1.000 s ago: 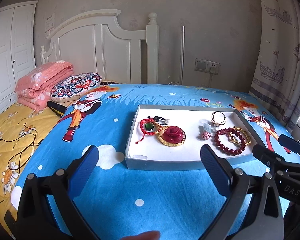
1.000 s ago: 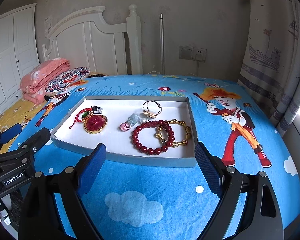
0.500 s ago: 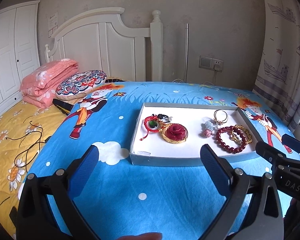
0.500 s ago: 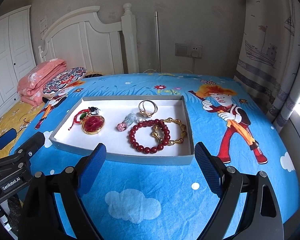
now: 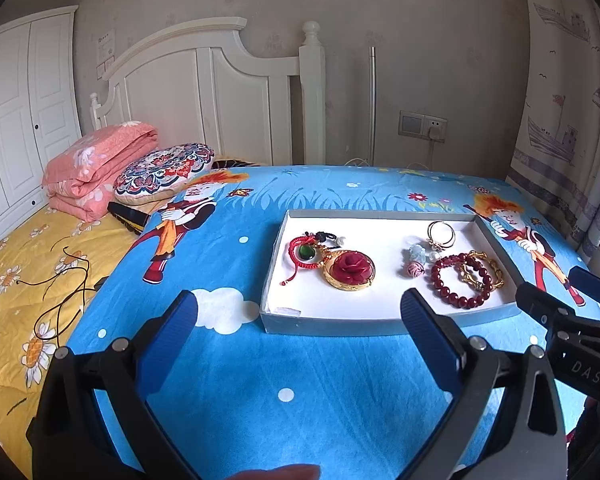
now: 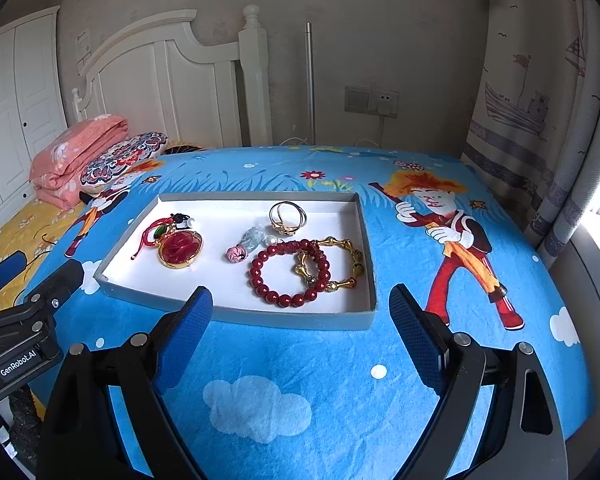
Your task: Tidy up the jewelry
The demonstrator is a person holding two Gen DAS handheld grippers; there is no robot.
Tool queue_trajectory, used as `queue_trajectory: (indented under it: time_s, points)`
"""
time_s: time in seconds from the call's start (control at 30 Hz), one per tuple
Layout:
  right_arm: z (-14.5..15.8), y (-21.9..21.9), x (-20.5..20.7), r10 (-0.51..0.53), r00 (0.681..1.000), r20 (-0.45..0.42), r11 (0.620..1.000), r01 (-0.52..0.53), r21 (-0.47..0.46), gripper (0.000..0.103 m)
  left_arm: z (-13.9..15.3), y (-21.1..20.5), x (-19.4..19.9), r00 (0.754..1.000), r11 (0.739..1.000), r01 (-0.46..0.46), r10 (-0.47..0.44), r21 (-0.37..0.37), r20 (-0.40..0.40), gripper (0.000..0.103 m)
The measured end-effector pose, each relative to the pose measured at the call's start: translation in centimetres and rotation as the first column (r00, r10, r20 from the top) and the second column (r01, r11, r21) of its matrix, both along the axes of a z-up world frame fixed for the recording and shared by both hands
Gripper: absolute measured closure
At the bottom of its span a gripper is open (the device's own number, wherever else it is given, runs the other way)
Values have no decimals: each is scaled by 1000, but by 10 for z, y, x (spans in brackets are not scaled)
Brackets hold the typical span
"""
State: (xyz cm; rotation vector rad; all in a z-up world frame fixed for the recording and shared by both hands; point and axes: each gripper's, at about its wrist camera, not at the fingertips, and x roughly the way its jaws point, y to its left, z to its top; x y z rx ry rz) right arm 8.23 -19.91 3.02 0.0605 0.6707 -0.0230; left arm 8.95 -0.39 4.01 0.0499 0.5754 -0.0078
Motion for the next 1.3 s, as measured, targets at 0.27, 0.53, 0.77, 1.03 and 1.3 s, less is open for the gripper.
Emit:
queue_trajectory:
  time_s: [0.27, 0.53, 0.77, 1.03, 1.3]
  points:
    - [0, 1, 0, 1, 1000, -2, 1000, -1, -2, 19, -2, 1, 0, 1000, 1000, 3, -3, 0, -6, 5]
    - [-1, 3, 0, 5, 1000, -8, 1000, -5, -1, 19, -5, 1, 1, 1000, 1000, 5, -5, -2, -15, 5]
    - [-4, 5, -1, 9, 1000, -14, 1000, -9, -1, 19, -7, 2, 2, 1000, 1000, -4, 4, -4, -23, 5]
    - [-4, 6, -1, 9, 1000, -14, 1000, -9, -1, 19, -9, 3, 1, 1000, 1000, -8, 8, -4, -25, 5]
    - [-7, 6, -2, 10, 1000, -19, 1000, -10, 1, 19, -9, 4, 0, 1000, 1000, -9, 9, -3, -27, 5]
